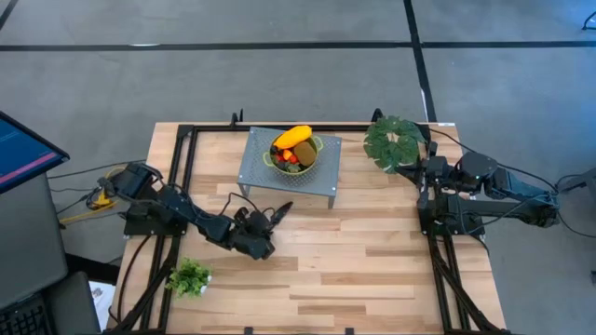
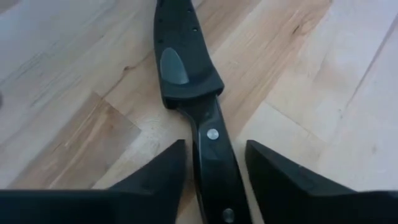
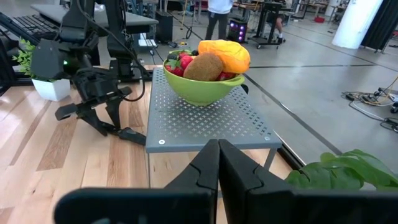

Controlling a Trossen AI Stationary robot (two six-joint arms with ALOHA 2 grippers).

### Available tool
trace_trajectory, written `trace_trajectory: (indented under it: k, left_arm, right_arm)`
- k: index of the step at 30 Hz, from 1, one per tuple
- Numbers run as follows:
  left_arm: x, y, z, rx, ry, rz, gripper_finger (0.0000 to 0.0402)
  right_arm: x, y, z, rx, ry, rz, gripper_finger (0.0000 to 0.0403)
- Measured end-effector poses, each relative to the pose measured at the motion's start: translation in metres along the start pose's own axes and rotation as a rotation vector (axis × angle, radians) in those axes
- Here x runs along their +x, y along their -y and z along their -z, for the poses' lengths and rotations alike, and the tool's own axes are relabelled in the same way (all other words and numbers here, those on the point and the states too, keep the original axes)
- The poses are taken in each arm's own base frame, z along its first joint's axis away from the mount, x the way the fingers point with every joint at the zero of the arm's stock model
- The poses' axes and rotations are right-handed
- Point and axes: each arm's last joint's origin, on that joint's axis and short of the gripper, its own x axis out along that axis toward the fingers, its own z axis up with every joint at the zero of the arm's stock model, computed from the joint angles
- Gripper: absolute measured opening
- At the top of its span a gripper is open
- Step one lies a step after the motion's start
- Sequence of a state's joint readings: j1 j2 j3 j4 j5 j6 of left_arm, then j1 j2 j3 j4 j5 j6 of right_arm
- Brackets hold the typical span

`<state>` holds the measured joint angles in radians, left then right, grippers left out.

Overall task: Pick & Place Fruit
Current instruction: Put the black kitchen knife on the shelf

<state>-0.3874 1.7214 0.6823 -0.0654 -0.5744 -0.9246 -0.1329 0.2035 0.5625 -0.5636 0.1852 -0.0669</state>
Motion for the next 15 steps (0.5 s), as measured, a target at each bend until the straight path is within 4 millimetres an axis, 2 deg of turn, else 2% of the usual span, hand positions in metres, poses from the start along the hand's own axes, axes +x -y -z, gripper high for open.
trace_trajectory:
  k: [6, 15]
  left_arm:
    - [0.0003, 0.0004, -0.0001, -0.004, -0.002, 0.006, 0.0083]
    - [0.0005, 0.0009, -0.0001, -0.004, -0.006, 0.014, 0.0083]
  right_arm:
    - [0.0000, 0.0000, 0.0000, 0.000, 0.000, 0.000, 0.0001]
    - [0.0000, 0.0000, 0.0000, 0.000, 0.000, 0.000, 0.0000]
